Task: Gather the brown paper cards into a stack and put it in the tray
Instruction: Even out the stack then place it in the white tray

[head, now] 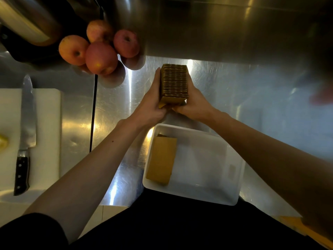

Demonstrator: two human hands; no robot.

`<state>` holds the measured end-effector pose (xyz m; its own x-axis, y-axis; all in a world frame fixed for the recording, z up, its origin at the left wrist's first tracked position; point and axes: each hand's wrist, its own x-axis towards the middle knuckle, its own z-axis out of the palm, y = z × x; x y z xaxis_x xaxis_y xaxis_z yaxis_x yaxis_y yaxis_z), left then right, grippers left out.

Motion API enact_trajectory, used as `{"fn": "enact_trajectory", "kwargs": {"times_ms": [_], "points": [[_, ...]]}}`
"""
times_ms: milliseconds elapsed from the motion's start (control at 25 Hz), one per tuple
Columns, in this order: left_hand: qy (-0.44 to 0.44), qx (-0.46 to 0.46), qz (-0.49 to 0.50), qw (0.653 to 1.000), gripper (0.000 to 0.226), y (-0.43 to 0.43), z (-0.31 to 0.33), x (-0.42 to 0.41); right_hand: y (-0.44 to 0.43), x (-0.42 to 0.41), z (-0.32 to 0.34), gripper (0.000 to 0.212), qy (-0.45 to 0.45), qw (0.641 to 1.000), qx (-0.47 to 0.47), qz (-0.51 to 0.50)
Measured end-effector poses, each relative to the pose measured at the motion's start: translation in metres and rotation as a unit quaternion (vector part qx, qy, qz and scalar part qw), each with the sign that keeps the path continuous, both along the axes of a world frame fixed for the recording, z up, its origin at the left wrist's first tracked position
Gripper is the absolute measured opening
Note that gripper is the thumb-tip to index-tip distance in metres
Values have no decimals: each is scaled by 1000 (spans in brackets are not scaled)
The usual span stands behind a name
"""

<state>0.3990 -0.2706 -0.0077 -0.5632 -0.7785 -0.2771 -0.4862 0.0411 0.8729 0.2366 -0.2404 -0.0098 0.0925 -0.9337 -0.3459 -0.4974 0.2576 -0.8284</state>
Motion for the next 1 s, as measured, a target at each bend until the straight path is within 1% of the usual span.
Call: {"fn": "enact_trajectory", "kwargs": {"times_ms": [120, 200, 400, 560, 720, 1000], "points": [[-6, 1, 2, 1000, 109, 0, -1, -1, 0, 1, 1, 94, -7, 1000, -11, -2], [-1, -10, -1, 1000, 109, -1, -2, -1, 0, 1, 1, 95, -11, 1000, -13, -6], [-14, 4, -8, 1000, 109, -3, -5, -2, 1, 1, 7, 96, -3, 1000, 15, -1], [-4, -13, -2, 1000, 105, -2, -7, -3, 0, -1, 13, 88, 8, 1000, 13, 19], [-7, -8, -19, 1000, 103, 0, -8, -3, 2, -2, 9, 80, 8, 999, 43, 16], [-13, -10, 15, 1000, 97, 5, -7, -6, 2, -4, 9, 84, -3, 998, 53, 15]]}}
